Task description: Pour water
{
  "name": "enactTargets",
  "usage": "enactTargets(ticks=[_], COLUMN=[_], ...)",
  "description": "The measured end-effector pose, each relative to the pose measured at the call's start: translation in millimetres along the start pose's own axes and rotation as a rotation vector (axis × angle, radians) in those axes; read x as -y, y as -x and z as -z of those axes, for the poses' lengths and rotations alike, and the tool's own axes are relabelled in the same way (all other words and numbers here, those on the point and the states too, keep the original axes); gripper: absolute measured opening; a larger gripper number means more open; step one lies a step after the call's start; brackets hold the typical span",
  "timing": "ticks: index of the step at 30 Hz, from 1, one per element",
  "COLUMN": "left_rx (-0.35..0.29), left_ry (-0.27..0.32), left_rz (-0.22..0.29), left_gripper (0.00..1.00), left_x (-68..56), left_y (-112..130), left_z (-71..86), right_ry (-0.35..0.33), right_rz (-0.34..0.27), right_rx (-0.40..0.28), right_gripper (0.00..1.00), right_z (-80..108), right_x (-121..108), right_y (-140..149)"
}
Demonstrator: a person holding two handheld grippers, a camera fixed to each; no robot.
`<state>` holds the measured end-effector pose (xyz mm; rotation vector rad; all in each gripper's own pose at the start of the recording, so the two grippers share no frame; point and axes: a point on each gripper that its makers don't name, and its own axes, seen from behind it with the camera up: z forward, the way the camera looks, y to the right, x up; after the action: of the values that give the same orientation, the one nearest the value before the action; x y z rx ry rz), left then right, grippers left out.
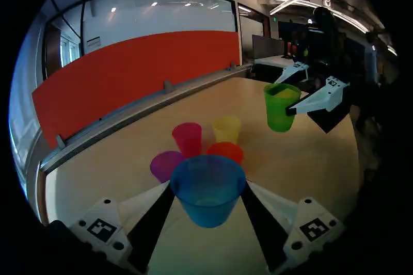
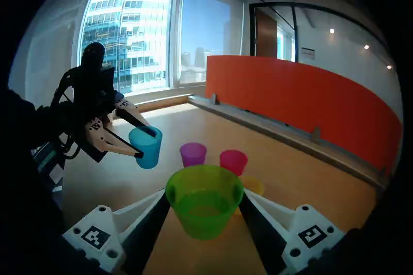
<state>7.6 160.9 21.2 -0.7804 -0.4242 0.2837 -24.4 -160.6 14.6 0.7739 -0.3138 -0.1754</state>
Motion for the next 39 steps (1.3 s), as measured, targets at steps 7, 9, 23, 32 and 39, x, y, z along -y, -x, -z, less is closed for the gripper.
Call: enactTargets(ticks=[7, 9, 23, 32, 39], left_rx=[0.047, 0.059, 0.117, 0.138, 0.144], left_ry=[0.019, 0.026, 0.053, 0.057, 0.062], left_rz=[-0.006, -0.003, 0.018, 0.011, 0.009], left_gripper=[0.87, 0.87, 0.87, 0.87, 0.87], left_x=[-3.5, -4.8, -10.3, -10.7, -14.0], left_y=[18, 23, 49, 60, 65], left_z=[-9.8, -12.8, -30.1, -40.2, -44.3], right_ry=[-0.007, -0.008, -0.007, 0.002, 0.004], right_rz=[0.001, 0.003, 0.021, 0.021, 0.026], right_rx=[0.05, 0.063, 0.143, 0.168, 0.182], right_gripper=[0.91, 0.91, 0.91, 0.91, 0.9], right_z=[-11.1, -13.9, -30.6, -36.9, -39.3], right_x=[-1, -1, 0, -1, 1], right_y=[18, 23, 58, 73, 81])
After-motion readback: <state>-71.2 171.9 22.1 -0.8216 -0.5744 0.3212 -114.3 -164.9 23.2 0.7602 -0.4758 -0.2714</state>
